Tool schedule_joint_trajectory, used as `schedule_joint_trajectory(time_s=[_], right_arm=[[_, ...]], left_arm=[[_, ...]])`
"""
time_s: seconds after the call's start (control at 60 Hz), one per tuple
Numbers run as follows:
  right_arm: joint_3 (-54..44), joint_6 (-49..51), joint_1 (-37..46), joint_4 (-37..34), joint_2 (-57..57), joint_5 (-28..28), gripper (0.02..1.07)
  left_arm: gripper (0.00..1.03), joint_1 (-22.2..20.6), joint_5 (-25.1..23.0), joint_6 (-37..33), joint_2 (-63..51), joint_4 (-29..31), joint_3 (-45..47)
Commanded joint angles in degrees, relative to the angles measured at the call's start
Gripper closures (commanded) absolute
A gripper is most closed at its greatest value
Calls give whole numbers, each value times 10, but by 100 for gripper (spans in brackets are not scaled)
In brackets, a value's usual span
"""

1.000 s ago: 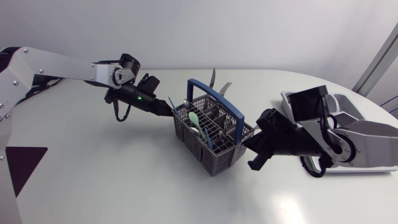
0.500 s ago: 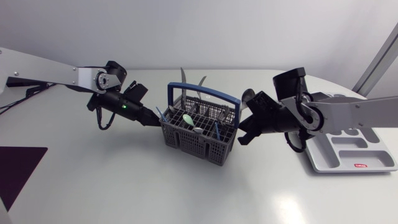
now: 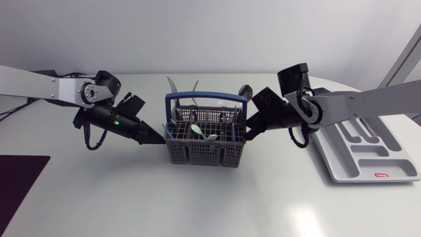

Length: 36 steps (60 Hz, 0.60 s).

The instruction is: Sort the cutlery from the basket into the organizer compartments.

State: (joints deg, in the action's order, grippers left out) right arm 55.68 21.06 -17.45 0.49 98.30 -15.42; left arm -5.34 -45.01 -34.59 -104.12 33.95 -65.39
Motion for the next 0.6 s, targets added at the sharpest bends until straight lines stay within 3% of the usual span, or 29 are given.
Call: schedule_joint_trajectory(time_s=[0.0, 0.083, 0.183, 0.283, 0.417, 0.583], right_arm=[[6, -5, 0, 15, 8, -8, 101], [-15, 0, 15, 22, -12, -5, 98], [-52, 19, 38, 22, -52, -6, 64], [-94, 36, 44, 21, -105, -6, 35], [-142, 40, 43, 12, -181, -4, 30], [-188, 41, 33, -23, -274, -5, 30]], left_arm=[[83, 17, -7, -13, 20, -11, 23], [81, 41, -2, -13, 53, -36, 46], [70, 71, -1, -24, 127, -69, 90], [57, 72, 0, -39, 225, -123, 156], [50, 34, 32, -28, 334, -219, 238], [49, -28, 61, -22, 380, -235, 260]])
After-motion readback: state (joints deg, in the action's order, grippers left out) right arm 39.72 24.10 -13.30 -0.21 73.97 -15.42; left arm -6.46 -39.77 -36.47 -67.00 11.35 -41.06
